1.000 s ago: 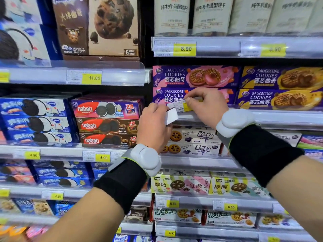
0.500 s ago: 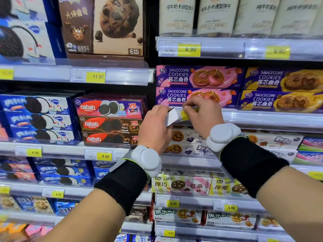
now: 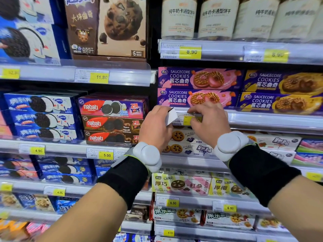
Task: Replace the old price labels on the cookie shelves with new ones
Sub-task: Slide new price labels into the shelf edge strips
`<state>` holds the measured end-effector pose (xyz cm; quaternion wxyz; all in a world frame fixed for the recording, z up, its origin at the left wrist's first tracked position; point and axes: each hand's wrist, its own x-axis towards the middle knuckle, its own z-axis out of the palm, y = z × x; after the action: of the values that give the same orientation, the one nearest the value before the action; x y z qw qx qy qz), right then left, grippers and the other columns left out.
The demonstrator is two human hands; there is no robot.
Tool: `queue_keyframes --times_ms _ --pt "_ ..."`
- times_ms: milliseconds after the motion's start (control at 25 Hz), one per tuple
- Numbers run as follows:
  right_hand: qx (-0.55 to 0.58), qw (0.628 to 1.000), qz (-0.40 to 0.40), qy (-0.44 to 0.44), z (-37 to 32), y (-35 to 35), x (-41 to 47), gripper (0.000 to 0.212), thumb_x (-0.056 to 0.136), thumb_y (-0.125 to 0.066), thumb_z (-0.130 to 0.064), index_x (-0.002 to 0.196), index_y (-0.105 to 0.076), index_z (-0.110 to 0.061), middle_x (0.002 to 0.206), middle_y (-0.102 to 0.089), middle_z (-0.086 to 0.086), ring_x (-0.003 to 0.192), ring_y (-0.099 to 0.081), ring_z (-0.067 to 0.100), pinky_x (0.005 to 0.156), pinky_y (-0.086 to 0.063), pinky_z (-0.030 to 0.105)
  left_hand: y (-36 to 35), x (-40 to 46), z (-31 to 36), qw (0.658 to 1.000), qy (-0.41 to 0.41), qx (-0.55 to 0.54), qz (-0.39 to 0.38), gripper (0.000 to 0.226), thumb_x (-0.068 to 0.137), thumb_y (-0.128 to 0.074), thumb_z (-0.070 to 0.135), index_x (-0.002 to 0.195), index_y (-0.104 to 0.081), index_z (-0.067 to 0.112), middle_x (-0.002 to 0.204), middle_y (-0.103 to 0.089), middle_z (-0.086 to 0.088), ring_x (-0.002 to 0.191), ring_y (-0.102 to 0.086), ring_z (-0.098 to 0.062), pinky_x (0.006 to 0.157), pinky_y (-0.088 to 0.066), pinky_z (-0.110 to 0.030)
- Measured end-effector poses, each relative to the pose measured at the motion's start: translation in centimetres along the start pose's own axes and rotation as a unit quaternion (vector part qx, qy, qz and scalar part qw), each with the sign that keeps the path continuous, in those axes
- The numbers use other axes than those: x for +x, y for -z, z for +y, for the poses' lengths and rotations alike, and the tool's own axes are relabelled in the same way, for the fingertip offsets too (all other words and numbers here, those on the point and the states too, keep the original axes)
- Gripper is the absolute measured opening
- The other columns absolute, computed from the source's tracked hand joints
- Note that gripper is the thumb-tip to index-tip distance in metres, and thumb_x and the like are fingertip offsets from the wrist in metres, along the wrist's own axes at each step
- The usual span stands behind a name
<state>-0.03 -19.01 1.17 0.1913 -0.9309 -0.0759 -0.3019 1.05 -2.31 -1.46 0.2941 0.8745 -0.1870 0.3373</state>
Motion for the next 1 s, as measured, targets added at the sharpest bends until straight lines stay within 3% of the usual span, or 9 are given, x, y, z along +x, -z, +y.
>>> queue_keyframes --times_ms 320,560,760,920,1000 --pt "0.074 0.997 -0.033 -0.002 0.2 0.5 0.3 0.031 0.081 -0.059 -0.024 0.109 -0.067 -0.034 0.124 -0.059 -0.004 0.138 -0.026 0.027 0.107 -0.025 0.046 0.3 0.3 0.5 1.0 0.005 -0.001 0.004 0.041 0.076 -0.067 0.004 0.116 -0.058 0.007 0.119 -0.053 -0.011 0.1 -0.057 -0.032 0.084 -0.049 -0.04" --pt "0.044 0.997 -0.056 0.008 0.1 0.7 0.4 0.038 0.081 -0.06 -0.028 0.118 -0.062 -0.036 0.127 -0.054 -0.003 0.139 -0.022 0.026 0.108 -0.021 0.047 0.7 0.3 0.8 1.0 0.009 -0.003 0.001 0.043 0.078 -0.067 0.004 0.119 -0.058 0.006 0.118 -0.05 -0.011 0.098 -0.056 -0.03 0.083 -0.046 -0.035" --pt "-0.048 0.997 -0.038 0.038 0.1 0.7 -0.4 0.047 0.08 -0.058 -0.03 0.126 -0.057 -0.034 0.123 -0.048 -0.002 0.125 -0.03 0.028 0.102 -0.027 0.044 1.1 0.5 0.8 1.0 0.01 0.008 -0.002 0.037 0.08 -0.065 0.004 0.117 -0.06 0.003 0.117 -0.044 -0.013 0.096 -0.055 -0.031 0.086 -0.049 -0.04" --pt "-0.046 0.997 -0.046 0.035 0.0 1.1 -0.8 0.044 0.08 -0.059 -0.028 0.124 -0.059 -0.032 0.131 -0.046 -0.002 0.13 -0.027 0.028 0.104 -0.027 0.043 1.3 0.2 1.4 1.0 0.006 -0.026 0.007 0.029 0.086 -0.058 0.007 0.116 -0.06 0.006 0.111 -0.044 -0.009 0.089 -0.048 -0.022 0.08 -0.04 -0.025" --pt "-0.026 0.998 -0.041 0.031 0.2 1.5 -1.1 0.044 0.08 -0.059 -0.026 0.124 -0.059 -0.031 0.134 -0.046 0.001 0.131 -0.028 0.028 0.106 -0.027 0.045 1.4 0.1 2.0 0.996 0.04 -0.077 -0.007 0.025 0.088 -0.056 0.014 0.112 -0.063 0.01 0.102 -0.05 -0.006 0.085 -0.05 -0.02 0.077 -0.039 -0.026"
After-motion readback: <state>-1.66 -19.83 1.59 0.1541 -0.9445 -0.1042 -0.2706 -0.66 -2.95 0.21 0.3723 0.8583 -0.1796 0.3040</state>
